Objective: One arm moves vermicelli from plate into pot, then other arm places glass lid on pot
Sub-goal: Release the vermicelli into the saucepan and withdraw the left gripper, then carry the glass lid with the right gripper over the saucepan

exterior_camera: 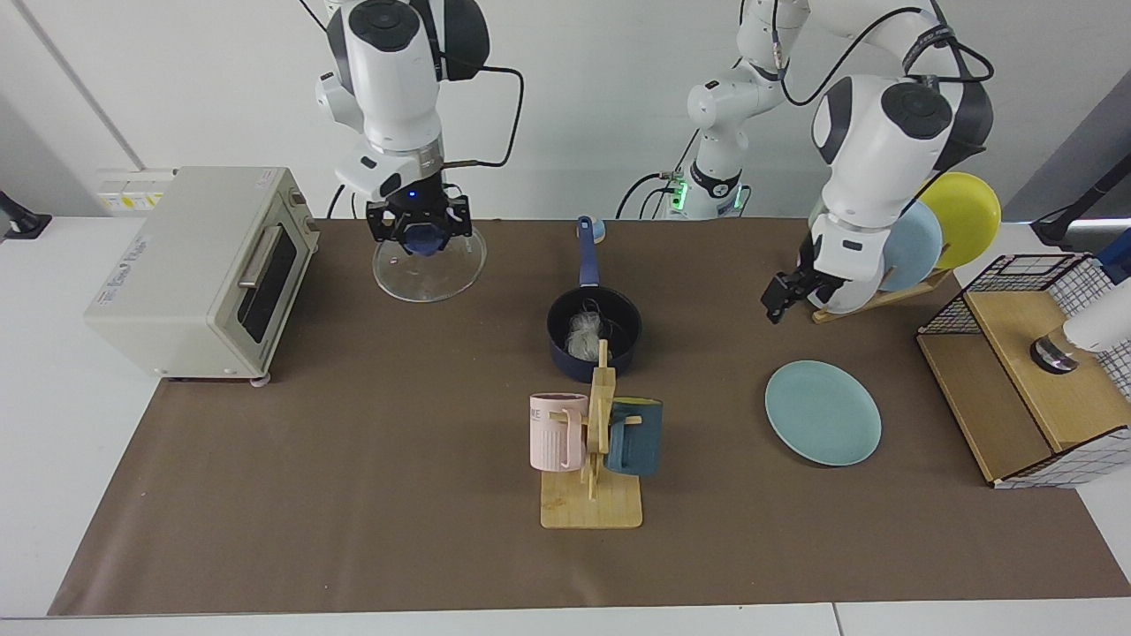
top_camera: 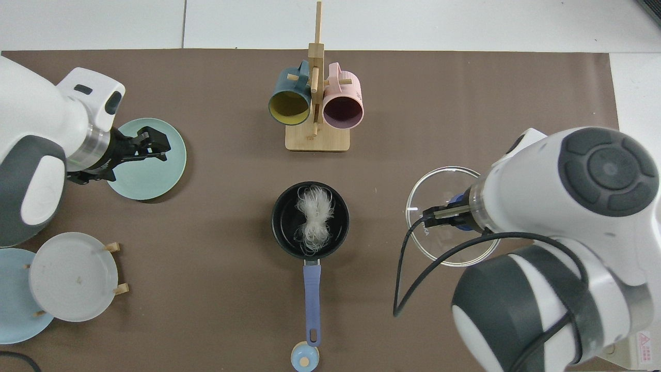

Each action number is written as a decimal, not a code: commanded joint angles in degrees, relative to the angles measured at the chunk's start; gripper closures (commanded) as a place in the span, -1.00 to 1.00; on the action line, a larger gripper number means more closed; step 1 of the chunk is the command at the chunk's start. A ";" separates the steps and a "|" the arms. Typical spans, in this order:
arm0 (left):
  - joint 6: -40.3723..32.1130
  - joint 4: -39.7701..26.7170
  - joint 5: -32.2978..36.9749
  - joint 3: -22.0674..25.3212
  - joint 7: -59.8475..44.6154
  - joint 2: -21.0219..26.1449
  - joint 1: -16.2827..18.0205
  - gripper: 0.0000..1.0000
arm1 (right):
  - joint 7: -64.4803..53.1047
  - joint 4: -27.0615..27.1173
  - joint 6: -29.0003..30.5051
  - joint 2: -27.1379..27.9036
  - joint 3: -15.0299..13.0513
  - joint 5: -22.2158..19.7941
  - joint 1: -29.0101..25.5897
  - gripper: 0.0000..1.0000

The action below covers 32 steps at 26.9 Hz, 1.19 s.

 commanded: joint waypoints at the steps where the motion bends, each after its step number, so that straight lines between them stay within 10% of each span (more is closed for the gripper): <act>1: -3.54 -0.87 0.07 -0.23 7.40 -2.92 5.19 -1.00 | 9.08 1.08 1.60 2.52 -0.44 0.80 4.73 1.00; 13: -3.28 -0.69 -2.13 -0.14 18.85 -2.92 13.81 -1.00 | 25.88 4.60 5.73 9.20 -0.44 1.32 13.88 1.00; 32: -2.67 -0.69 -3.01 0.12 22.10 -2.92 14.96 -1.00 | 40.30 4.34 17.25 17.21 -0.44 -2.28 19.24 1.00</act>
